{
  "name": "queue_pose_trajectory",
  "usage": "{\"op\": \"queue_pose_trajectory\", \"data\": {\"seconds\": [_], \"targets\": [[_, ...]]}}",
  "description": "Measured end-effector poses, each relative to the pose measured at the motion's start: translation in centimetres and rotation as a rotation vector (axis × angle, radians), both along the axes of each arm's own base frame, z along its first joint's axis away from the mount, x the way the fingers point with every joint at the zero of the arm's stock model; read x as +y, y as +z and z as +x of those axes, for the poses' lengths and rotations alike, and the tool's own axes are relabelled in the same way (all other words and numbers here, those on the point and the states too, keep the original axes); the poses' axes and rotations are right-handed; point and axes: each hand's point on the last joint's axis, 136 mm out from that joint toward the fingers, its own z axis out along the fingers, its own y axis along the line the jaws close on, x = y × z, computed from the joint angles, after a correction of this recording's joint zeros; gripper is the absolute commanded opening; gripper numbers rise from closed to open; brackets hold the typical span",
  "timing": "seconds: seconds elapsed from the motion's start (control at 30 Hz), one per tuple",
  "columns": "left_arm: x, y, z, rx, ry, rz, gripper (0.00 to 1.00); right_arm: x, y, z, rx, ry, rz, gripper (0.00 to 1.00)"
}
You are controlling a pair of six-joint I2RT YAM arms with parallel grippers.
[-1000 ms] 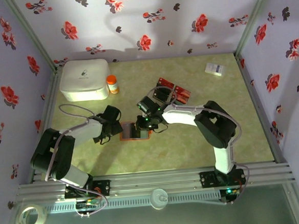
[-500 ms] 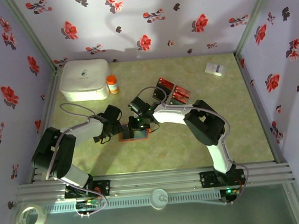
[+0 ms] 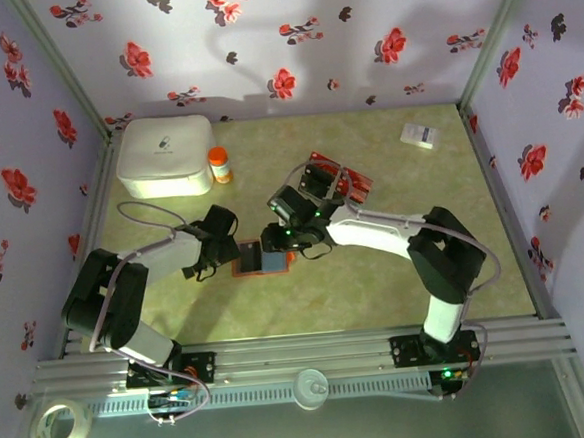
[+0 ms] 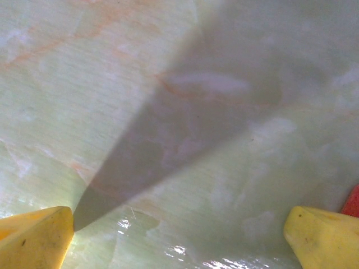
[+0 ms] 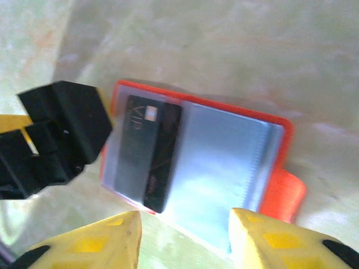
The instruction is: Put the credit cards into the card holder
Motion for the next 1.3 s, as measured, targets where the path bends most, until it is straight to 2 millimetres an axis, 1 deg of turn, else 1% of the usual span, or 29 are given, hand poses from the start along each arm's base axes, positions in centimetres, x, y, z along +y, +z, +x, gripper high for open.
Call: {"op": "queue_pose_trajectory", "data": {"seconds": [0.17, 0.23, 0.3, 0.4, 0.5, 0.53, 0.57, 0.73, 0.93, 0.97, 1.03, 1.07, 1.1, 1.2, 1.3], "targets": [[0.0, 0.1, 0.0, -0.001, -0.005, -0.001, 1.00, -2.7, -2.1, 0.0, -0.014, -0.041, -0.123, 0.51], [-0.1, 0.1, 0.0, -0.001, -0.008, -0.002, 1.00, -3.1, -2.8, 0.1, -0.019, -0.047, -0.154, 0.50], [-0.1, 0.1, 0.0, -0.001, -0.012, -0.003, 1.00, -3.4, -3.6, 0.3, -0.018, -0.048, -0.180, 0.47], [-0.1, 0.2, 0.0, -0.001, -0.017, -0.005, 1.00, -3.9, -4.8, 0.4, -0.019, -0.046, -0.223, 0.33], [-0.2, 0.2, 0.0, 0.000, -0.024, -0.008, 1.00, -4.4, -5.3, 0.5, -0.025, -0.045, -0.253, 0.11], [-0.3, 0.3, 0.0, -0.001, -0.028, -0.011, 1.00, -4.5, -5.3, 0.6, -0.028, -0.045, -0.257, 0.04], [-0.5, 0.3, 0.0, -0.001, -0.036, -0.019, 1.00, -4.7, -5.3, 0.7, -0.032, -0.047, -0.260, 0.00], [-1.5, 0.5, -0.2, 0.009, -0.082, -0.056, 1.00, -5.9, -5.4, 0.6, -0.033, -0.046, -0.277, 0.00], [-3.9, 1.0, -1.0, 0.021, -0.147, -0.145, 1.00, -7.3, -4.5, -0.1, -0.042, -0.033, -0.285, 0.00], [-4.3, 1.1, -1.1, 0.023, -0.157, -0.157, 1.00, -7.6, -4.5, -0.1, -0.043, -0.031, -0.287, 0.06], [-4.8, 1.3, -1.3, 0.024, -0.170, -0.174, 1.00, -7.9, -4.4, -0.4, -0.042, -0.029, -0.290, 0.20], [-5.0, 1.4, -1.4, 0.024, -0.175, -0.180, 1.00, -8.0, -4.4, -0.5, -0.042, -0.028, -0.293, 0.25], [-5.2, 1.4, -1.4, 0.023, -0.179, -0.184, 1.00, -8.2, -4.3, -0.6, -0.042, -0.025, -0.296, 0.28], [-5.6, 1.6, -1.6, 0.024, -0.191, -0.194, 1.00, -8.3, -3.3, -0.7, -0.056, -0.022, -0.283, 0.29], [-5.7, 1.8, -1.6, 0.018, -0.196, -0.198, 1.00, -8.2, -1.4, -0.7, -0.087, -0.030, -0.241, 0.27]]}}
